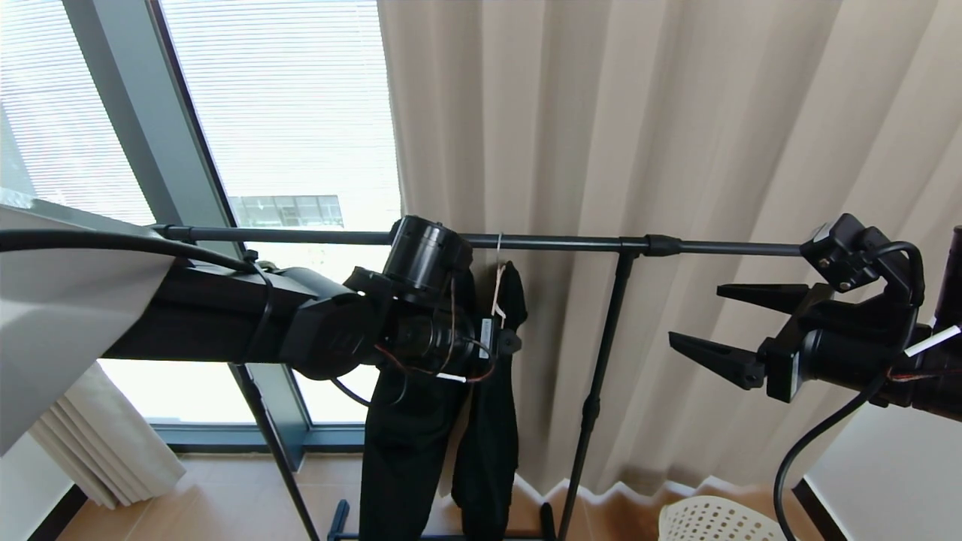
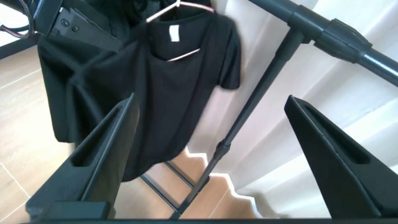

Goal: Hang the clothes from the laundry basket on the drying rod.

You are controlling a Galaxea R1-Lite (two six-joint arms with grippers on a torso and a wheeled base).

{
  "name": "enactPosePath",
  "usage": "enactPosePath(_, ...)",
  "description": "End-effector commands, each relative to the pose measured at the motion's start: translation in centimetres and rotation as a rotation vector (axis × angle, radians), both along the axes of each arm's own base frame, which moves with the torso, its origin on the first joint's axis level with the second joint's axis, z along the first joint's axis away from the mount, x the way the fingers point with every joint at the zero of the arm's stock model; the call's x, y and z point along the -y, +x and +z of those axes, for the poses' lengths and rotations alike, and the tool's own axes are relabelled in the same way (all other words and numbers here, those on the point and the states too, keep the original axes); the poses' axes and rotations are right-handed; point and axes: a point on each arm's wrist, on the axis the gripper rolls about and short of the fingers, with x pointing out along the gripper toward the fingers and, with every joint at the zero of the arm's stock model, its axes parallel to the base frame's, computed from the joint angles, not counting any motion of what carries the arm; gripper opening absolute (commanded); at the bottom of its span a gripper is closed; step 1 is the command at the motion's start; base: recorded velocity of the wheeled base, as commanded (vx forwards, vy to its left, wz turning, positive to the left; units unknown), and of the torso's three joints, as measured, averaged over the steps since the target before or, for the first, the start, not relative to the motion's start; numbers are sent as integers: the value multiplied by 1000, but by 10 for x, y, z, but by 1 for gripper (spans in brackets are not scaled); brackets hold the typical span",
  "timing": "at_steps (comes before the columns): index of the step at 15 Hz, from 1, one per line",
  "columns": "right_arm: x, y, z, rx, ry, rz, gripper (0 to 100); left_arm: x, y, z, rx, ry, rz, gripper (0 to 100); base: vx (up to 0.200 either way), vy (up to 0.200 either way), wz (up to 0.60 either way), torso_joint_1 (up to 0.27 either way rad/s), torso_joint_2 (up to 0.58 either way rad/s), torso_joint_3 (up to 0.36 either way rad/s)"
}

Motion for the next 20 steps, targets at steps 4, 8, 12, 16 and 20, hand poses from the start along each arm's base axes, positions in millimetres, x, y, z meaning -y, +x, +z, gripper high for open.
enactPosePath(4,5,-21,19,77,27,-33,100,-73,-86,97,113,-63,32,100,0,0,0,0,0,0)
enactPosePath(8,21,-74,23,159,53,-144,100,-145,-176,94,184,-42,40,100,0,0,0,0,0,0)
enactPosePath(12,38,-144,-7,228,72,-138,100,-190,-247,40,233,37,-27,100,0,0,0,0,0,0)
enactPosePath(16,46,-185,-39,277,89,-93,100,-219,-292,-13,311,95,-82,100,0,0,0,0,0,0)
enactPosePath(20,55,-216,-63,261,83,-99,100,-239,-323,-62,415,55,-51,100,0,0,0,0,0,0)
